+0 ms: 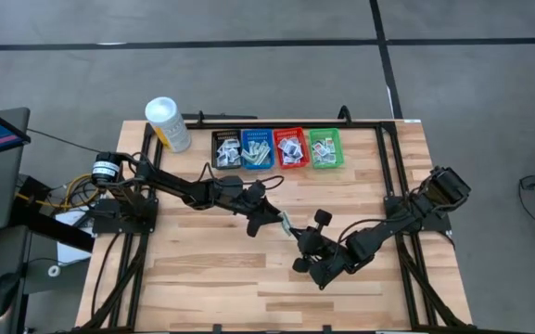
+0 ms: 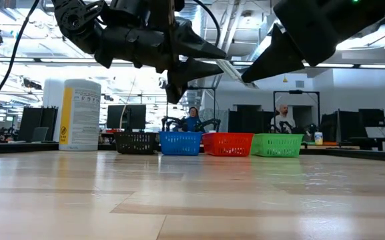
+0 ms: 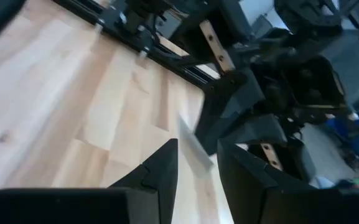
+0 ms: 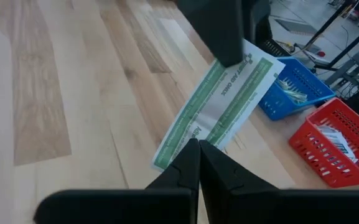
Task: Pick & Place First Aid Supplies
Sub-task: Put the green pad into the blue bin
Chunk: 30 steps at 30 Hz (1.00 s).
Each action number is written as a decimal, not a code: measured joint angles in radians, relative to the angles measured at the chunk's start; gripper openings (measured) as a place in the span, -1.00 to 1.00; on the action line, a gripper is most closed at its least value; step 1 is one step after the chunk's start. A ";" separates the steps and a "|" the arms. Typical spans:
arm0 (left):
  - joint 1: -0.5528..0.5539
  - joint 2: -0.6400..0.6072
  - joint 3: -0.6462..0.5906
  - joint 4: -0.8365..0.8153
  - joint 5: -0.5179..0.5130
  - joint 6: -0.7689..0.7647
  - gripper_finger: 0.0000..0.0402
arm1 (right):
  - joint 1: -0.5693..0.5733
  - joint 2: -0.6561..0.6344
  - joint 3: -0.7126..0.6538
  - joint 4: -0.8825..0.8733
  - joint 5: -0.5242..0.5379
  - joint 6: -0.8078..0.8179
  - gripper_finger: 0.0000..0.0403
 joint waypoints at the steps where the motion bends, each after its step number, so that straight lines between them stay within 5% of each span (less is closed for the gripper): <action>1: 0.000 0.000 0.000 0.000 -0.013 0.002 -0.44 | 0.000 0.000 0.000 0.000 0.000 -0.001 -1.00; 14: -0.005 0.000 0.000 0.000 -0.042 0.097 -0.47 | 0.000 0.000 0.000 0.000 -0.002 -0.007 -1.00; 30: -0.028 0.000 0.000 0.012 -0.030 0.351 -0.96 | 0.001 0.000 0.000 0.000 -0.005 -0.009 -1.00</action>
